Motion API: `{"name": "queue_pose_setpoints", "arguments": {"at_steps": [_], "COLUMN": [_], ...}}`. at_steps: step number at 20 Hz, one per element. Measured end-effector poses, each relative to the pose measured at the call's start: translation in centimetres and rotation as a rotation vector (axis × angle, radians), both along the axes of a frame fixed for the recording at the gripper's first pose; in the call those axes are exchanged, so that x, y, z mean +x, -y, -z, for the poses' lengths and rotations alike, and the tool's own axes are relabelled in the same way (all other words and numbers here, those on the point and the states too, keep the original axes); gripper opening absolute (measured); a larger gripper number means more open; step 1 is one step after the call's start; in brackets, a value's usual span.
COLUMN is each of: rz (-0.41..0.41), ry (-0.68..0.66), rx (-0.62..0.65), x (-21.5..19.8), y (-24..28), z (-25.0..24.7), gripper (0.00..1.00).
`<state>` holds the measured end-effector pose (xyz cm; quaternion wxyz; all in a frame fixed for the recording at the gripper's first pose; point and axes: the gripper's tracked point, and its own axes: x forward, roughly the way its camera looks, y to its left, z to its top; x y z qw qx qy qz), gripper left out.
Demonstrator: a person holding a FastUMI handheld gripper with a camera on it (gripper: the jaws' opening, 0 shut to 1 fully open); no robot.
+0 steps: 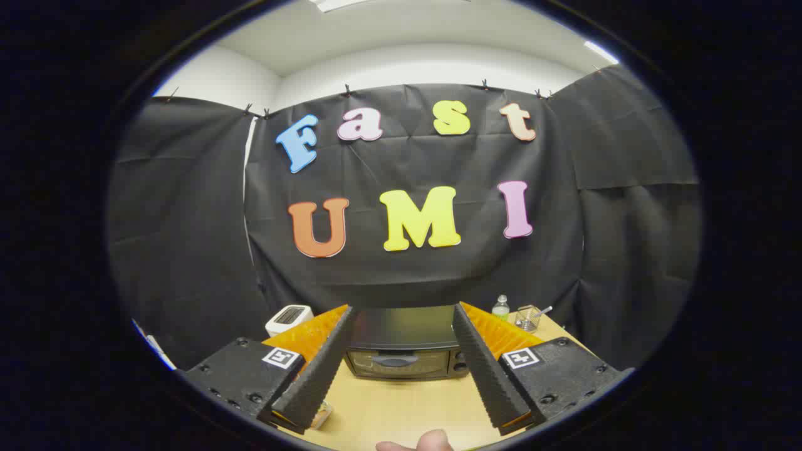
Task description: Open the toaster oven, put the food inside, and close the toaster oven door.
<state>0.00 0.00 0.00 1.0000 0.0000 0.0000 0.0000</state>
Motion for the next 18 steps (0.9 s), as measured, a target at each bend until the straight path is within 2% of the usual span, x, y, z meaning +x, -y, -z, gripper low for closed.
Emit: {"name": "queue_pose_setpoints", "arguments": {"at_steps": [18], "rz": [0.064], "ry": [-0.004], "rx": [0.019], "x": [0.9], "y": [2.0], "z": [-0.3], "gripper": [1.00]}}
